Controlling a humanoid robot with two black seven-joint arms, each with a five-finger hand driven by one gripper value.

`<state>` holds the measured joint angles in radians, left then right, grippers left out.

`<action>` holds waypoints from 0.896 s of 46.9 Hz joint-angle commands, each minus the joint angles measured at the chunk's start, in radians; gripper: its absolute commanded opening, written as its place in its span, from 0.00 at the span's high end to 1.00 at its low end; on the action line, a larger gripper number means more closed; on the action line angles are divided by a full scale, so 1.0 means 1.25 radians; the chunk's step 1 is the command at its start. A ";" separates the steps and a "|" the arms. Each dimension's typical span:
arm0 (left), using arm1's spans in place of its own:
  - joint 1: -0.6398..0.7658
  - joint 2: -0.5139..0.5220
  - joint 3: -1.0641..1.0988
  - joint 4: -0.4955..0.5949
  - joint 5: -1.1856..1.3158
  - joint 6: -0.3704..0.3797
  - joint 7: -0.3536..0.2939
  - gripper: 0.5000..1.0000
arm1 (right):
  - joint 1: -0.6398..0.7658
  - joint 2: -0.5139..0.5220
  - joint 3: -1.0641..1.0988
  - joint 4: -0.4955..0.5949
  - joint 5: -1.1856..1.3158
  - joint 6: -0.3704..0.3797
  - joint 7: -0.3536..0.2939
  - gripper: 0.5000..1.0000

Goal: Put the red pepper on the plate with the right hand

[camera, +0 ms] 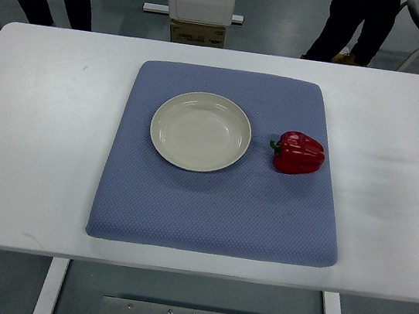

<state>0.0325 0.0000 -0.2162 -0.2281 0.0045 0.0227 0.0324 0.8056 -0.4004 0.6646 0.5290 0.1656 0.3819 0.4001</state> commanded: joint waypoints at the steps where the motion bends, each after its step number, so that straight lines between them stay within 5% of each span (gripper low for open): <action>1: 0.002 0.000 0.000 0.000 0.000 0.000 -0.003 0.00 | 0.000 0.000 0.000 0.000 0.000 0.000 0.000 0.00; 42: -0.011 0.000 -0.004 0.001 -0.001 0.000 -0.006 0.00 | -0.008 0.004 0.000 -0.001 -0.001 -0.001 0.000 0.00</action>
<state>0.0183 0.0000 -0.2209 -0.2268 0.0043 0.0232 0.0244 0.7969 -0.3973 0.6627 0.5277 0.1641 0.3814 0.4002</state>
